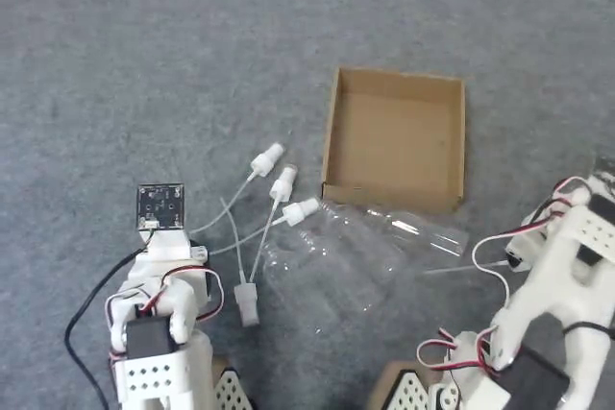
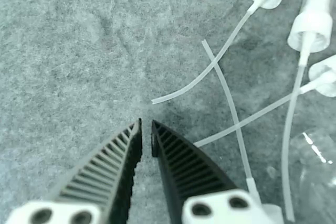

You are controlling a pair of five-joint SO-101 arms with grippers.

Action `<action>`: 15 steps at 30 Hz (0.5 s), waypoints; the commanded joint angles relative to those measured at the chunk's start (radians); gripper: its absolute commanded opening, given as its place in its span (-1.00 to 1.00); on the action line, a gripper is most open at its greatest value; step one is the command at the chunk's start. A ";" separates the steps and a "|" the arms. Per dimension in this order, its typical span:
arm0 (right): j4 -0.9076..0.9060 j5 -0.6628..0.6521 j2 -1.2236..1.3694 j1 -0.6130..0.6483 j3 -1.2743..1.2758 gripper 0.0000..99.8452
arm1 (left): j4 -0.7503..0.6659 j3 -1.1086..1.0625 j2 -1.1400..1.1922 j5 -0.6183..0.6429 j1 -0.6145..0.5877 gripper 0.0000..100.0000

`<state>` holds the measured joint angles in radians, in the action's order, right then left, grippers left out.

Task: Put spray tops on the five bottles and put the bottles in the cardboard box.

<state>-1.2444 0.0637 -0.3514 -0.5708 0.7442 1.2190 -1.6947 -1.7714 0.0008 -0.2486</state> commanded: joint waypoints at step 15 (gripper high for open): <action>0.209 0.089 -0.018 -0.010 0.091 -0.60 | 0.000 0.008 -0.012 -0.009 -0.005 -0.95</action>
<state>-1.0526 0.1419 -0.3529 -0.5708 0.8608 1.2190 -1.6947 -1.7714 0.0008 -0.2486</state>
